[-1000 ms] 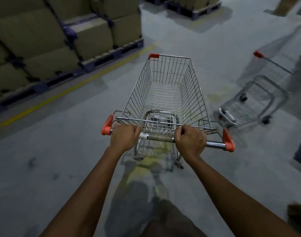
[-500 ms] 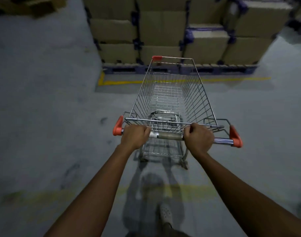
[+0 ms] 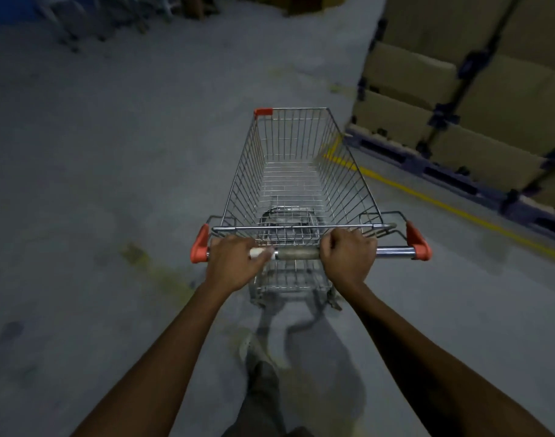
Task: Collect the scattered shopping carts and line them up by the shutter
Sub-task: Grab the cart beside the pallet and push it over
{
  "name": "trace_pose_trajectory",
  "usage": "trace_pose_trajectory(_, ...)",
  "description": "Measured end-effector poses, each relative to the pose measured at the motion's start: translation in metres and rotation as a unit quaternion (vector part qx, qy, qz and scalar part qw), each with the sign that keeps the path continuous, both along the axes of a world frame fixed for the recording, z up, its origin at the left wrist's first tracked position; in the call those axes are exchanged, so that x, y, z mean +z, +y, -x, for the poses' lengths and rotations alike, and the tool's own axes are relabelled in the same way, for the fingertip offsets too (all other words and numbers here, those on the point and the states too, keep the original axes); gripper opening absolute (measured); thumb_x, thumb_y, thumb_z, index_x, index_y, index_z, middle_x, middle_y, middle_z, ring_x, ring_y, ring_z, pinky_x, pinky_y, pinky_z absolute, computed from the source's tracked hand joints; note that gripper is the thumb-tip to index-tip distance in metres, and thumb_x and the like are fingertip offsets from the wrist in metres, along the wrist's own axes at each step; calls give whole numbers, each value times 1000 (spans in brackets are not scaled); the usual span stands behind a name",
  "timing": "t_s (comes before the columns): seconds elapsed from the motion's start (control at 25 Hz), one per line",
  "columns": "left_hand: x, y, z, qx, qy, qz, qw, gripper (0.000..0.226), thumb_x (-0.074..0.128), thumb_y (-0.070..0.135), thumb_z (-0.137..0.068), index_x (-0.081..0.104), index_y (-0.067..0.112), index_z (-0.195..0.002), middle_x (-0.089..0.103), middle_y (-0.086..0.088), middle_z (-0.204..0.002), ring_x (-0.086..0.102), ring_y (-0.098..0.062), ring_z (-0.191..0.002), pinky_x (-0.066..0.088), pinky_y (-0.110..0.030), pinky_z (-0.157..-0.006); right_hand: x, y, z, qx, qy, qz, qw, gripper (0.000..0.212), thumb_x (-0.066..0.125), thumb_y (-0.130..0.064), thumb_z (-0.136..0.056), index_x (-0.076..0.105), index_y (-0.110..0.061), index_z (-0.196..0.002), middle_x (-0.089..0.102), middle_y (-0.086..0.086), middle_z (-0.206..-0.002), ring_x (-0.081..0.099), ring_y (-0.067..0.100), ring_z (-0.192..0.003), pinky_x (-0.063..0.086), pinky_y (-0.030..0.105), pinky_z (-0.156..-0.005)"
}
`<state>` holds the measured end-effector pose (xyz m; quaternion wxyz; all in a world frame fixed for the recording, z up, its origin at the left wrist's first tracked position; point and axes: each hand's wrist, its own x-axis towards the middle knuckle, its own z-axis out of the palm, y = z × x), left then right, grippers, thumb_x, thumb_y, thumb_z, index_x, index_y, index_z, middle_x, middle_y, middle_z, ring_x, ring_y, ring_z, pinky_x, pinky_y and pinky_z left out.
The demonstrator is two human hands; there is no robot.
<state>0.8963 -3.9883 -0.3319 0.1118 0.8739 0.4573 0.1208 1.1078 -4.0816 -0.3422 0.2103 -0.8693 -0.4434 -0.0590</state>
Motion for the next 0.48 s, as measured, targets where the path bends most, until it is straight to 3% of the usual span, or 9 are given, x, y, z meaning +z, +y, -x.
trace_pose_trajectory(0.12, -8, 71, 48, 20, -23, -24, 999, 46, 54, 74, -76, 67, 30, -80, 62, 12, -77, 49, -11, -81, 33, -33, -78, -3, 90, 23, 114, -21, -19, 993, 32, 48, -30, -90, 56, -21, -61, 52, -6, -59, 37, 13, -63, 23, 32, -70)
trace_pose_trajectory(0.24, -16, 152, 84, 72, -34, -66, 995, 40, 56, 68, -79, 68, 30, -81, 64, 13, -79, 57, -14, -85, 27, -36, -94, -8, 188, 44, 177, -5, -19, 984, 36, 43, -32, -94, 61, -19, -66, 58, -2, -62, 48, 18, -64, 33, 36, -75)
trace_pose_trajectory(0.36, -22, 236, 116, 112, -40, -50, 992, 55, 41, 76, -82, 69, 29, -84, 65, 8, -83, 57, -17, -87, 38, -42, -95, -8, 288, 65, 228, 8, -22, 973, 39, 35, -38, -93, 63, -20, -72, 63, 0, -70, 54, 23, -73, 35, 39, -81)
trace_pose_trajectory(0.4, -24, 262, 125, 135, -15, -61, 989, 60, 35, 79, -83, 68, 29, -86, 65, 5, -85, 57, -20, -88, 38, -47, -95, -8, 323, 73, 250, 4, -14, 968, 42, 32, -41, -92, 65, -20, -76, 65, 0, -74, 56, 24, -78, 36, 41, -86)
trace_pose_trajectory(0.48, -23, 300, 136, 207, 68, -78, 973, 60, 34, 78, -83, 67, 30, -95, 63, 0, -93, 56, -26, -97, 26, -56, -106, -12, 381, 84, 287, -20, 19, 958, 46, 29, -47, -92, 68, -22, -90, 68, -1, -89, 58, 24, -92, 33, 47, -100)
